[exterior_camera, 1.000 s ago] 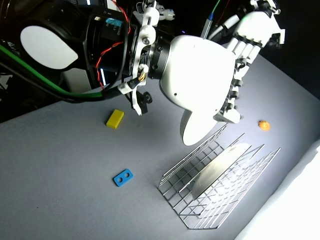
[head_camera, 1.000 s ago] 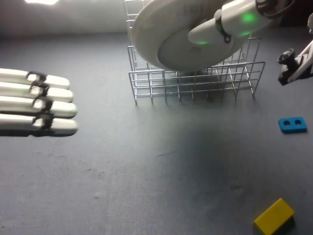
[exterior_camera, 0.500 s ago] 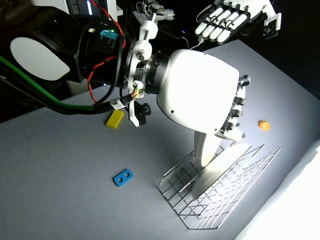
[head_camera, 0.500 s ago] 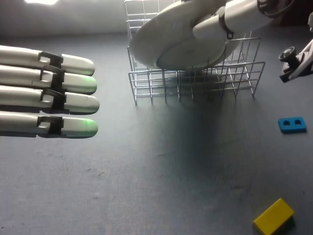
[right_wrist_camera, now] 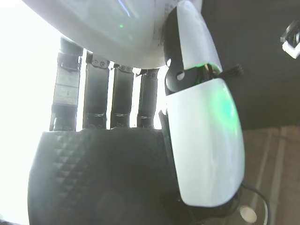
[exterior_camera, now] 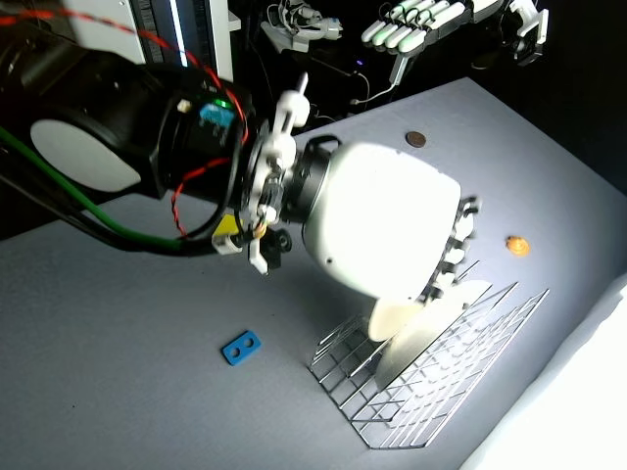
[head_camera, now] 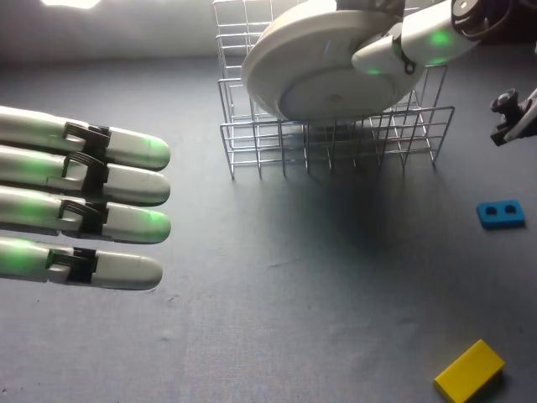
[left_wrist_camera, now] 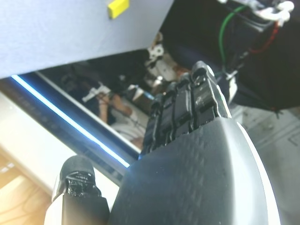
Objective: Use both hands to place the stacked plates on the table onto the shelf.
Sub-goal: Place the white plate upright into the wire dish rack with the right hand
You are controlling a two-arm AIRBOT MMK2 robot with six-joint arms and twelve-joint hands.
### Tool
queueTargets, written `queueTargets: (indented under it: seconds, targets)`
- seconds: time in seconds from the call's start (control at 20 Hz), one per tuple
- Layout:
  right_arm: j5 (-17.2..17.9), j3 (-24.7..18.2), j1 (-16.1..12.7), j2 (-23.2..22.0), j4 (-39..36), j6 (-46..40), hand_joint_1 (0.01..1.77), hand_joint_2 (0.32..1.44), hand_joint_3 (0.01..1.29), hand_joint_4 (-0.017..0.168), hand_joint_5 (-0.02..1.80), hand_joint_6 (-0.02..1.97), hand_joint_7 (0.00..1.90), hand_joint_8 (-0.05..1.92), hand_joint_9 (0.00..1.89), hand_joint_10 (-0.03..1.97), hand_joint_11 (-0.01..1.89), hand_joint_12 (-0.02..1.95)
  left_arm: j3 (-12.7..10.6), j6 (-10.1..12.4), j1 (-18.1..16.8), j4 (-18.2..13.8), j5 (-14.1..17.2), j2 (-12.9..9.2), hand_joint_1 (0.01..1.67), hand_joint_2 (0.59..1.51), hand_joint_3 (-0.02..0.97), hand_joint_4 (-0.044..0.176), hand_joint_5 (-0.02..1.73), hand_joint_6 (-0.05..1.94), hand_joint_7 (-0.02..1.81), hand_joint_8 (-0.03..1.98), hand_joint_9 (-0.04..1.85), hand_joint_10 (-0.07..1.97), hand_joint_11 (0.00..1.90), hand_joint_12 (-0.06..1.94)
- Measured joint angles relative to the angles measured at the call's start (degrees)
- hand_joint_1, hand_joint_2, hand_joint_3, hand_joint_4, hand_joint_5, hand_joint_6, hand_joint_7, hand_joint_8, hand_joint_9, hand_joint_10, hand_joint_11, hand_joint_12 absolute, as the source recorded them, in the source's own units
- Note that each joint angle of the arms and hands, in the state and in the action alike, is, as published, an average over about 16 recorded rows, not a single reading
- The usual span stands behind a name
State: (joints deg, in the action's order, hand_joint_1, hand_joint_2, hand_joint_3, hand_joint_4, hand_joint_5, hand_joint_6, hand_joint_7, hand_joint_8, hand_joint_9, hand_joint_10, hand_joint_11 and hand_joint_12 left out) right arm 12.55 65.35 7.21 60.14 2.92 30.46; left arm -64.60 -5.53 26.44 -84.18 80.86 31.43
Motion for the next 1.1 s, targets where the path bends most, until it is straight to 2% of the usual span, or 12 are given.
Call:
queueTargets:
  seconds: [0.5,0.75,0.9,1.1]
  targets:
    - [1.62,2.84,3.54,1.32,1.04,1.25,1.21,1.08,0.01,0.024,0.88,1.03,0.94,1.04,0.92,0.56,0.57,1.3,0.87,-0.65,1.7,-1.64,4.4,-0.21,0.02,1.099,0.012,0.006,0.02,0.01,0.02,0.0,0.02,-0.05,0.01,0.01]
    - [2.31,4.0,5.11,1.84,1.12,1.91,1.21,1.1,0.01,0.023,0.87,1.04,0.93,1.06,0.92,0.53,0.58,1.28,1.4,-1.27,2.32,-1.99,5.51,-0.19,0.02,1.099,0.012,0.006,0.02,0.01,0.02,0.0,0.02,-0.05,0.01,0.01]
    - [2.72,4.47,5.83,2.08,1.16,2.17,1.19,1.11,0.01,0.018,0.86,1.03,0.93,0.94,0.93,0.47,0.57,1.26,1.68,-1.61,2.45,-1.95,5.4,-0.18,0.02,1.099,0.012,0.006,0.02,0.01,0.02,0.0,0.02,-0.05,0.01,0.01]
    - [3.3,4.87,6.48,2.25,1.16,2.52,1.17,1.1,0.01,0.01,0.85,0.8,0.95,0.67,0.93,0.36,0.56,1.17,1.93,-1.86,2.44,-1.93,5.23,-0.16,0.02,1.099,0.012,0.006,0.02,0.01,0.02,0.0,0.02,-0.05,0.01,0.01]
